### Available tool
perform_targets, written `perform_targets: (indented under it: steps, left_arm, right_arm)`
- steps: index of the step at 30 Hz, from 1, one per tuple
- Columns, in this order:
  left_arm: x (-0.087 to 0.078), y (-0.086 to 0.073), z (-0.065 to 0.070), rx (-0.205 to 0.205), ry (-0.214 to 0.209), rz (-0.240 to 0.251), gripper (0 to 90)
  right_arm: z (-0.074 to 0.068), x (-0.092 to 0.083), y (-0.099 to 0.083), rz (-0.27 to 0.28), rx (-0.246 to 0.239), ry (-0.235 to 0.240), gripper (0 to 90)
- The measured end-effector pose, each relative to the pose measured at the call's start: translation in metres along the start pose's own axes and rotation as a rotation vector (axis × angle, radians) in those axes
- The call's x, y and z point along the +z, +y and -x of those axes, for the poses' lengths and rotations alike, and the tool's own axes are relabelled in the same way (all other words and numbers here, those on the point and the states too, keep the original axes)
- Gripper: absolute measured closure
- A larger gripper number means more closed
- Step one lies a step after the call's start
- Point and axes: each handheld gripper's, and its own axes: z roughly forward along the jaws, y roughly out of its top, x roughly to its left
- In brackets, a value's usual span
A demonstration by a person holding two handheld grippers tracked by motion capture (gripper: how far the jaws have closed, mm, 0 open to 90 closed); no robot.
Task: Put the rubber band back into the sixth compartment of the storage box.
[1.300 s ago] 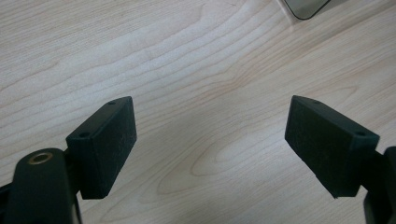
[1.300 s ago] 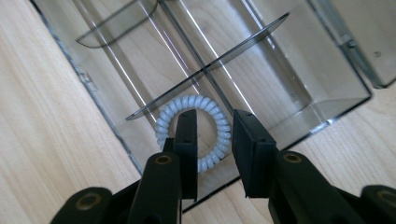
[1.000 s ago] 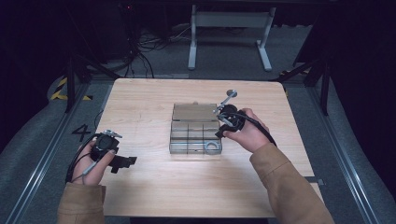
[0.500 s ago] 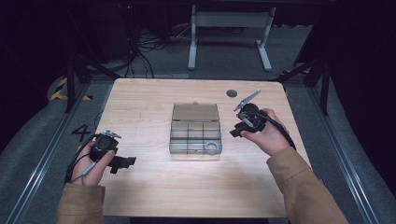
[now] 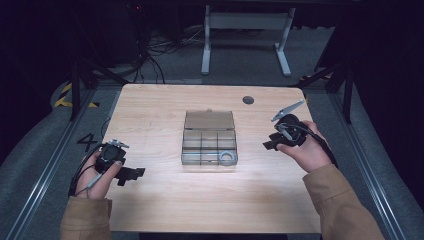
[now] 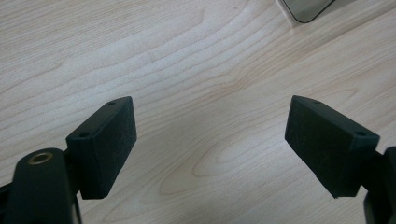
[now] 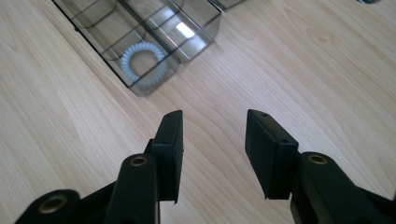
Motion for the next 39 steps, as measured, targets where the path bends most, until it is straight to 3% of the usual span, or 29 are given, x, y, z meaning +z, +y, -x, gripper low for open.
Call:
perform_targets:
  steps: [6, 12, 16, 22, 30, 33, 34, 39]
  left_arm:
    - [0.0, 0.0, 0.001, 0.001, 0.0, -0.004, 17.2]
    - [0.001, 0.001, 0.002, 0.001, 0.0, -0.007, 17.2]
    - [0.0, 0.0, 0.001, 0.003, 0.0, -0.005, 17.2]
    - [0.0, 0.0, 0.001, 0.006, -0.002, -0.006, 17.2]
    - [0.002, 0.001, 0.003, 0.01, 0.0, -0.013, 17.2]
    - [0.002, 0.001, 0.003, 0.011, 0.001, -0.014, 17.2]
    - [0.002, 0.001, 0.003, 0.012, 0.0, -0.013, 17.2]
    - [0.002, 0.001, 0.003, 0.011, -0.002, -0.011, 17.3]
  right_arm:
    - [0.01, -0.008, -0.017, -0.008, 0.031, -0.021, 55.7]
    - [0.018, -0.014, -0.037, 0.017, 0.076, -0.029, 51.6]
    - [0.013, -0.018, -0.047, 0.011, 0.09, -0.066, 50.5]
    - [0.01, -0.017, -0.06, 0.01, 0.112, -0.066, 47.8]
    - [0.013, 0.0, -0.08, 0.016, 0.128, -0.061, 45.3]
    - [0.015, 0.007, -0.088, 0.043, 0.138, -0.06, 46.9]
    - [0.018, 0.013, -0.095, 0.073, 0.17, -0.042, 47.1]
    - [0.025, 0.027, -0.106, 0.052, 0.191, -0.047, 47.3]
